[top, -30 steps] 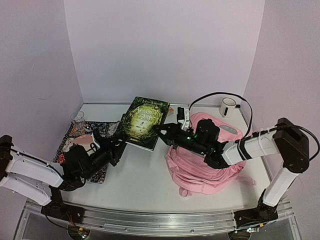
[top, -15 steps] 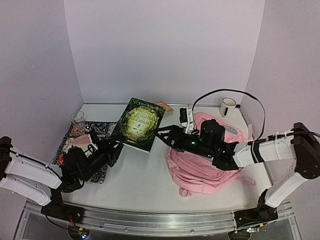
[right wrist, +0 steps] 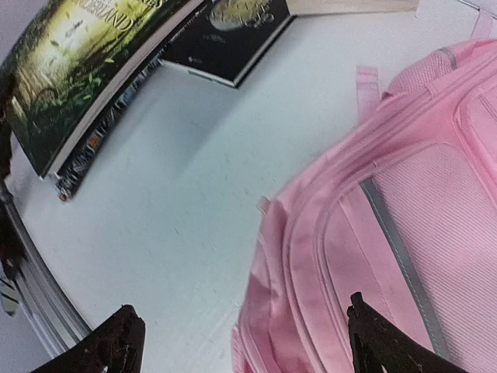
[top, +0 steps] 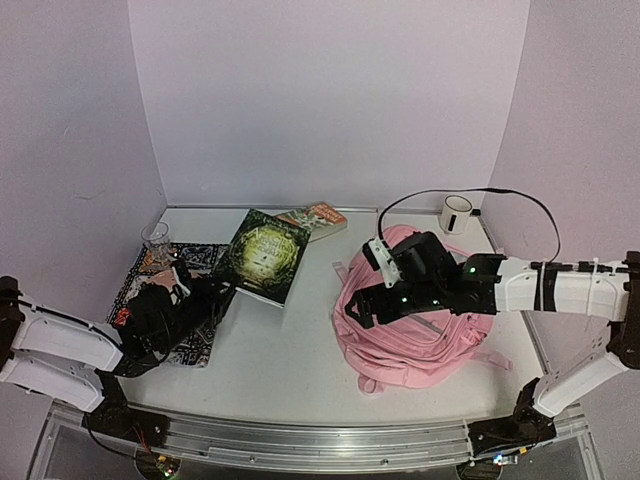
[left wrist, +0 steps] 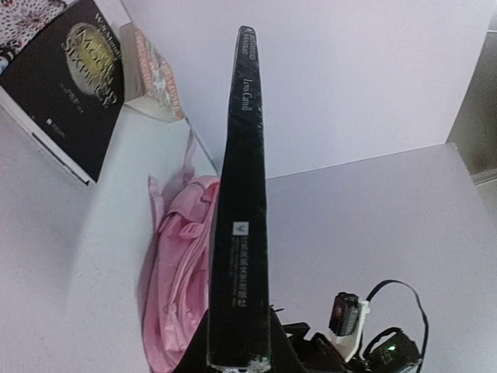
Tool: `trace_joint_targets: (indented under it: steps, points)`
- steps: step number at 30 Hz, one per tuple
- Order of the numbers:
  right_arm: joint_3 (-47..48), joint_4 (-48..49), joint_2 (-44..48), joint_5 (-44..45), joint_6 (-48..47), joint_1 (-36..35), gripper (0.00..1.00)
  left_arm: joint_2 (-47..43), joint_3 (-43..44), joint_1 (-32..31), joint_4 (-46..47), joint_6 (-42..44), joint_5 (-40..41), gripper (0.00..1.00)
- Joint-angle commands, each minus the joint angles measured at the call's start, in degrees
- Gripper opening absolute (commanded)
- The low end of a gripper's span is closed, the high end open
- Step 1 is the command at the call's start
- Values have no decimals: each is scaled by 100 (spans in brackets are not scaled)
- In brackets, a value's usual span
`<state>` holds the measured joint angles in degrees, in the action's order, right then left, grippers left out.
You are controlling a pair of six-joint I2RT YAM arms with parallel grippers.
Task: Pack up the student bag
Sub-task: Pick up the largest pocket of the bag from the student bag.
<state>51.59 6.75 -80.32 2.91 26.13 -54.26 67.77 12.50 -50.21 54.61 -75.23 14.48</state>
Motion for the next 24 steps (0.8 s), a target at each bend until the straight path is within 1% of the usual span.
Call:
trace_joint_targets:
  steps: [1, 4, 6, 10, 12, 18, 24]
  points:
    - [561, -1919, -188, 158, -930, -25, 89, -285, 427, 209, -239, 70, -603, 0]
    - [833, -2582, -572, 362, -1176, -220, 89, -383, 522, 472, -776, 98, -866, 0]
    - [946, -2888, -793, 514, -1271, -333, 88, -452, 521, 555, -917, 133, -988, 0]
    - [1034, -3248, -1049, 598, -1410, -383, 86, -628, 687, 612, -1420, 351, -1126, 0]
    - [1066, -3404, -1130, 736, -1448, -385, 84, -690, 710, 650, -1528, 396, -1195, 0]
    - [1132, -3565, -1342, 988, -1481, -389, 79, -677, 712, 750, -1656, 414, -1395, 0]
    - [1151, -3536, -1727, 1144, -1489, -408, 77, -501, 793, 771, -1667, 390, -1660, 0]
